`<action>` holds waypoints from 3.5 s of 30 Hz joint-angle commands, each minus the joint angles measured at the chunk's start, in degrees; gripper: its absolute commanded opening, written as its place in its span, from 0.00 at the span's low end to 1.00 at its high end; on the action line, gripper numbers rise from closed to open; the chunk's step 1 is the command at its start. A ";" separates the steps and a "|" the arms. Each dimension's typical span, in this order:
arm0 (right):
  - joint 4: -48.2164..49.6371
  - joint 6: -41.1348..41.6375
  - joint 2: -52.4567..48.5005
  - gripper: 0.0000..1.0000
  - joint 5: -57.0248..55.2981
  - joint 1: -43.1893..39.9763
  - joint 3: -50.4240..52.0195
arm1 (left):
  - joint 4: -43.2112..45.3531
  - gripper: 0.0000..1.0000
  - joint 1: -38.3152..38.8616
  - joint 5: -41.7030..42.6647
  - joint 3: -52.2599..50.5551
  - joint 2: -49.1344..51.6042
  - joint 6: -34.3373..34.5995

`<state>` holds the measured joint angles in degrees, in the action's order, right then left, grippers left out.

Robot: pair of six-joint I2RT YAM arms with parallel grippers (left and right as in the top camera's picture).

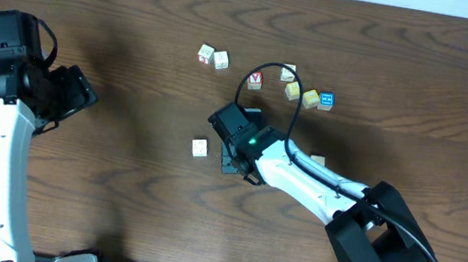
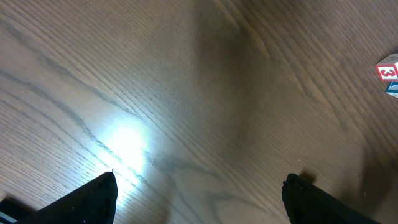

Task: Lift 3 blocks
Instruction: 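Carry the airplane block right, beside the violin block, then lower the airplane block next to the violin block and release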

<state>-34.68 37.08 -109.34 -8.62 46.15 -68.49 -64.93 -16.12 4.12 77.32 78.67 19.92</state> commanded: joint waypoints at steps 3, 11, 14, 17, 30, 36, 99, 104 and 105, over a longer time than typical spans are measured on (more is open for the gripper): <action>-0.24 0.66 -0.52 0.41 -0.50 0.76 0.70 | -0.20 0.85 -0.26 -0.31 0.59 0.09 0.50; -0.28 0.33 -0.52 0.33 -0.33 0.76 0.74 | -0.20 0.85 -0.26 -0.31 0.59 0.09 0.50; -0.28 0.35 -0.52 0.33 -0.33 0.76 0.74 | -0.20 0.85 -0.26 -0.31 0.59 0.09 0.50; -0.70 0.39 -0.52 0.31 -0.28 0.76 0.74 | -0.20 0.85 -0.26 -0.31 0.59 0.09 0.50; -5.38 0.63 1.51 0.17 -0.79 -5.01 -0.24 | -0.20 0.85 -0.26 -0.31 0.59 0.09 0.50; -9.66 0.59 3.76 0.18 0.11 -11.04 -0.24 | -0.20 0.85 -0.26 -0.31 0.59 0.09 0.50; -11.82 -2.49 3.58 0.24 -3.13 -17.35 0.85 | -0.20 0.85 -0.26 -0.31 0.59 0.09 0.50; -11.96 -2.67 3.58 0.24 -3.30 -17.35 0.85 | -0.20 0.85 -0.26 -0.31 0.59 0.09 0.50; -11.93 -2.64 3.58 0.24 -3.43 -17.35 0.85 | -0.20 0.85 -0.26 -0.31 0.59 0.09 0.50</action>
<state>-46.50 35.29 -107.07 -10.55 30.06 -68.05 -64.93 -16.12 4.12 77.32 78.65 19.92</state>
